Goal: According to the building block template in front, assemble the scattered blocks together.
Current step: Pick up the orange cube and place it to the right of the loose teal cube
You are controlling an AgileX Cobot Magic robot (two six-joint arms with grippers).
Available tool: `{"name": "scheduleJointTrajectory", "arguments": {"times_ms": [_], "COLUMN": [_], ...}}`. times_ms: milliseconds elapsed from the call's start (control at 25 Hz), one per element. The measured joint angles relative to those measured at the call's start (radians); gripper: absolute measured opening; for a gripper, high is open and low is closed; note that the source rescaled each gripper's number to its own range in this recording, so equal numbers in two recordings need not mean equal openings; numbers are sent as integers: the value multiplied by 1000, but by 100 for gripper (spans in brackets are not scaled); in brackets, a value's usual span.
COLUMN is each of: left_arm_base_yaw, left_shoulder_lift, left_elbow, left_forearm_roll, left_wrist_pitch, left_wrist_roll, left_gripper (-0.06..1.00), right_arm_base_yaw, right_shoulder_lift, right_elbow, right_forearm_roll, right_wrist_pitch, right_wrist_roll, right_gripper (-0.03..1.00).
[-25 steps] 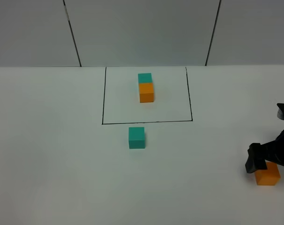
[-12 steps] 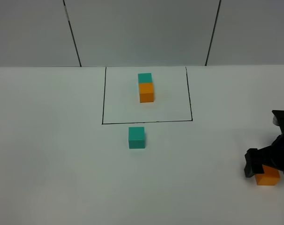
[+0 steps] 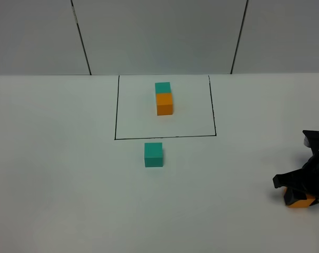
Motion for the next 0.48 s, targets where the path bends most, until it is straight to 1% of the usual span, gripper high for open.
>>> {"name": "scheduleJointTrajectory", "arguments": {"times_ms": [80, 200, 320, 480], "left_arm_base_yaw": [0, 0, 0, 0], "left_shoulder_lift": [0, 0, 0, 0], "left_elbow": [0, 0, 0, 0], "left_forearm_roll": [0, 0, 0, 0], "left_wrist_pitch": [0, 0, 0, 0], "left_wrist_roll": [0, 0, 0, 0], "left_gripper": [66, 66, 66, 66], "right_arm_base_yaw": [7, 54, 138, 260], "right_shoulder_lift": [0, 0, 0, 17], "right_elbow": [-24, -93, -195, -340], "right_forearm_roll": [-4, -36, -74, -144], "right_wrist_pitch": [28, 91, 157, 210], "right_wrist_roll": [-10, -78, -201, -432], "right_gripper": [2, 2, 2, 2]}}
